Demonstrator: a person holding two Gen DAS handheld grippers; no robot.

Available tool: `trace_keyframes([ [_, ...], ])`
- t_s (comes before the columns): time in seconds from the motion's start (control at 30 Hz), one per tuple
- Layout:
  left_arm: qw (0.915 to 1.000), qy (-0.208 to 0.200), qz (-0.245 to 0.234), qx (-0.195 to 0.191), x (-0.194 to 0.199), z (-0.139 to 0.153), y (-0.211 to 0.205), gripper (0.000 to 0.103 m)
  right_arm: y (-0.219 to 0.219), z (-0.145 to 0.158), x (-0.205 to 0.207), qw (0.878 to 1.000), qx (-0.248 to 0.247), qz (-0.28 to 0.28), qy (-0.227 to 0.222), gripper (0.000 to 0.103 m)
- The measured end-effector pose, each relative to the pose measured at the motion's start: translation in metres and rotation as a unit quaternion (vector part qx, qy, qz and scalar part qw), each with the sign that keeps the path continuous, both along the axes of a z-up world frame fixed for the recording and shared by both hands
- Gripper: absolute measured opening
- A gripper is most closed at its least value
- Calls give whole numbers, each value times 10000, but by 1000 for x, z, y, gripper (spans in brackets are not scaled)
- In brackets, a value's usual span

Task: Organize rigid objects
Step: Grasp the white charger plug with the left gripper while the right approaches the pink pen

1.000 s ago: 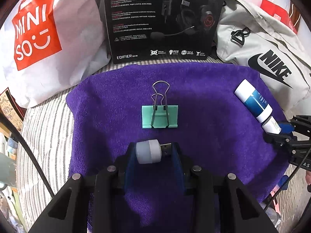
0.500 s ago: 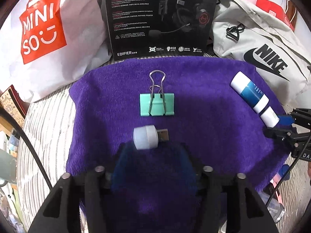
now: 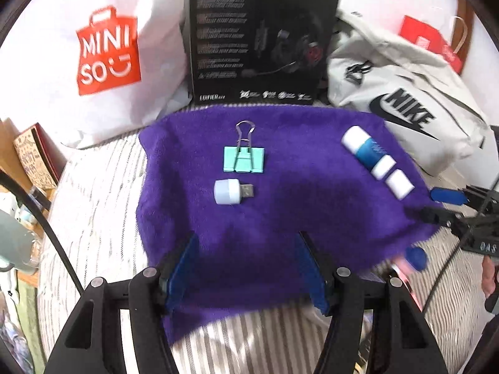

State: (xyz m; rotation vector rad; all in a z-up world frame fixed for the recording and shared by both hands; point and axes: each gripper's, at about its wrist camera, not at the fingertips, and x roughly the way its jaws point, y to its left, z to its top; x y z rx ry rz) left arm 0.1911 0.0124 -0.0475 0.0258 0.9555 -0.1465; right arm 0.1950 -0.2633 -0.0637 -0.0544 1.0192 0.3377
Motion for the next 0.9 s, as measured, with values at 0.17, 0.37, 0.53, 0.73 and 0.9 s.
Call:
trace_keyframes([
  [0.17,9998,-15,-156,84,-31,1,-13,61,-8,5,-24,9999,97,-81,-61,61],
  [0.37,9987,68,-471,169,-59,-16,-30,61,-11,0,-47,9998,131,-152,7,61],
  [0.53,9976,183,-645,145,-58,-34,-39,61,-14,-5,-62,9997,108,-200,101,61],
  [0.73,9951,192,-967,120,-53,-44,-50,50,-24,-16,-75,9991,101,-330,265,61],
  [0.9,9930,203,-1154,151,-49,-47,-56,39,-28,-24,-80,9985,91,-388,386,61],
])
